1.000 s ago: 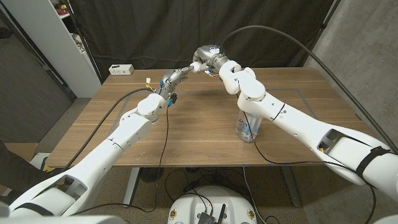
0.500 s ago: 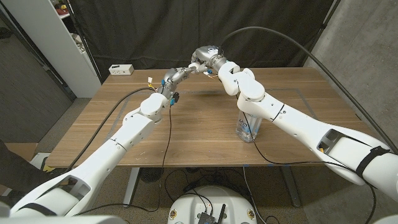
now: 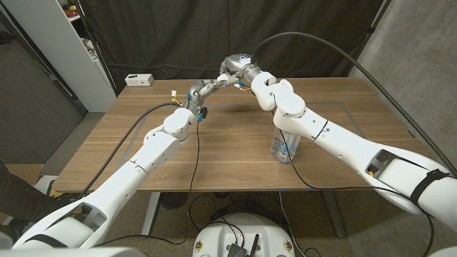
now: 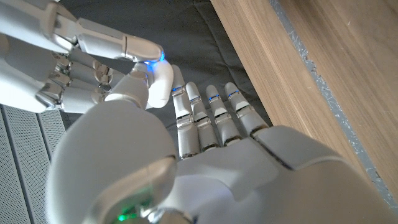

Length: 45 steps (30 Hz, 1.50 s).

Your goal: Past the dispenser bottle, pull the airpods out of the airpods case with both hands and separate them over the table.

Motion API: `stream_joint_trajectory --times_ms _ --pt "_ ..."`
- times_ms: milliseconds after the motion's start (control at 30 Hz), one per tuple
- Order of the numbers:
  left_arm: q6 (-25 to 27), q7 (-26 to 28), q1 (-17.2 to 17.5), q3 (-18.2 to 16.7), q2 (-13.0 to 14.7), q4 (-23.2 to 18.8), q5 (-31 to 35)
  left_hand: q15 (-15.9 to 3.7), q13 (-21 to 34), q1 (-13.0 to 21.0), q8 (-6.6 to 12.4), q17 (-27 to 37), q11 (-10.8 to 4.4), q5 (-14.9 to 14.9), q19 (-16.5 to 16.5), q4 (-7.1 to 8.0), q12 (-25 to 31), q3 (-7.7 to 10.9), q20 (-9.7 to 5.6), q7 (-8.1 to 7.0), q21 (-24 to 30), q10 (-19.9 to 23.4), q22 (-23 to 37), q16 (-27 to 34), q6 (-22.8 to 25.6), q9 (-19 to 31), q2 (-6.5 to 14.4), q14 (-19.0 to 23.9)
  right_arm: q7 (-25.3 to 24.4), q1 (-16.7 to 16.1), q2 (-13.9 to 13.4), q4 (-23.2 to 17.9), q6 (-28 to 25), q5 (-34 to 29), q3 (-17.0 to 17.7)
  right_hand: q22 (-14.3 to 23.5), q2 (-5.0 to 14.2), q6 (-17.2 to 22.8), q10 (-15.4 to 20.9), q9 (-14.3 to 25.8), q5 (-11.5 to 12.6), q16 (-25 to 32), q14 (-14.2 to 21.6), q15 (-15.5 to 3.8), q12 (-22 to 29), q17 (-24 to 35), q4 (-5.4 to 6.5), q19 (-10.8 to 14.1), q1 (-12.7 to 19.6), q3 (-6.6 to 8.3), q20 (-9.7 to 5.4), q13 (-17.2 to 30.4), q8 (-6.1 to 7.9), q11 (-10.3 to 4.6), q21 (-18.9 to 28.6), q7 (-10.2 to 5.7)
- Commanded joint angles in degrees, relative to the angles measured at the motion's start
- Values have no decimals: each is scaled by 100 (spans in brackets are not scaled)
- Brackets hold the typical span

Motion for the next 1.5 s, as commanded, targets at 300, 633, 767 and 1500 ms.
stream_joint_trajectory --times_ms 300,633,767,1500 --pt "-1657 -1038 -166 83 30 971 225 -329 93 712 111 66 -216 -37 -60 71 -56 -90 -27 -180 35 -158 61 -28 -45 446 626 -180 406 -144 -219 -390 -92 356 294 14 94 6 -305 132 27 -264 -115 -966 -281 7 107 -21 -91 -41 91 676 -433 -150 -42 -775" --pt "-1861 -1282 -207 33 167 1135 306 -386 129 715 180 95 -293 -86 -156 124 -122 -320 -57 -393 39 -299 88 -52 -11 596 650 -334 801 -24 -297 -471 -337 903 574 8 -37 -1090 -1432 -31 77 -699 -747 -761 -964 -28 160 -84 -400 -109 191 443 -784 164 -103 -788" --pt "-1883 -1228 -211 22 200 1151 418 -367 134 721 167 102 -300 -82 -189 135 -139 -369 -46 -423 36 -332 93 -56 -9 592 666 -372 1024 90 -330 -518 -444 1283 722 9 -85 -1501 -1778 -82 93 -861 -1004 -621 -1143 -52 162 -108 -483 -128 222 424 -813 234 -126 -718" --pt "-2399 -1403 -196 -69 144 1451 404 -340 154 629 25 118 -271 1 -366 247 -293 -797 -9 -739 42 -649 121 -128 109 443 640 -671 2025 640 -643 298 -283 4545 1310 19 -114 -1265 -2159 -167 114 -1121 -1555 -327 -1345 -32 137 -10 -579 -153 194 415 -551 464 -105 -558"
